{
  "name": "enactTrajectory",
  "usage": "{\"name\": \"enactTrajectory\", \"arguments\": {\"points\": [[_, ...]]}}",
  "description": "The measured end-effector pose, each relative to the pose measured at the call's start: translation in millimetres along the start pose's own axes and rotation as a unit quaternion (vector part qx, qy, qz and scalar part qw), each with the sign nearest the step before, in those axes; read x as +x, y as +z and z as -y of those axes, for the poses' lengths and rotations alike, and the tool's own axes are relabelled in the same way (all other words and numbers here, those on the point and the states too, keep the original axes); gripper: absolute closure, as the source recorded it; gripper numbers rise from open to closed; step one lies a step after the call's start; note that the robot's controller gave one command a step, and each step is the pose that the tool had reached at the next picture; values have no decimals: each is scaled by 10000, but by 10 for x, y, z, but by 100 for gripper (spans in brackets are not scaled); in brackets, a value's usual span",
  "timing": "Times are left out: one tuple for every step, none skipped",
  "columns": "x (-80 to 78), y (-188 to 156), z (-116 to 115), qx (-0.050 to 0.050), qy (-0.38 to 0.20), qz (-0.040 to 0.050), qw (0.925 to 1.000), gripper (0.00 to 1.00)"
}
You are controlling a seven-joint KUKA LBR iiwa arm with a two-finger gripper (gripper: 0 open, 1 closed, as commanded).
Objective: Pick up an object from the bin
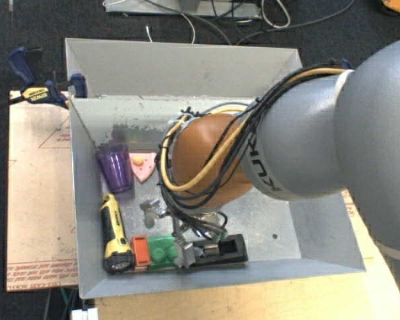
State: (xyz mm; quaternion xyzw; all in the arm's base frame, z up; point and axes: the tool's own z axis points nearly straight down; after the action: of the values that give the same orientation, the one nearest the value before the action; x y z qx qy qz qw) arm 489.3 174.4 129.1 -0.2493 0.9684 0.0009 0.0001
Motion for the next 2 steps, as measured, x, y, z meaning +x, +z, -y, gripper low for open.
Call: {"name": "enactTrajectory", "arguments": {"points": [[-15, 583, -24, 11, -398, 64, 9992, 0], [19, 544, -65, 26, -289, 127, 9995, 100]]}}
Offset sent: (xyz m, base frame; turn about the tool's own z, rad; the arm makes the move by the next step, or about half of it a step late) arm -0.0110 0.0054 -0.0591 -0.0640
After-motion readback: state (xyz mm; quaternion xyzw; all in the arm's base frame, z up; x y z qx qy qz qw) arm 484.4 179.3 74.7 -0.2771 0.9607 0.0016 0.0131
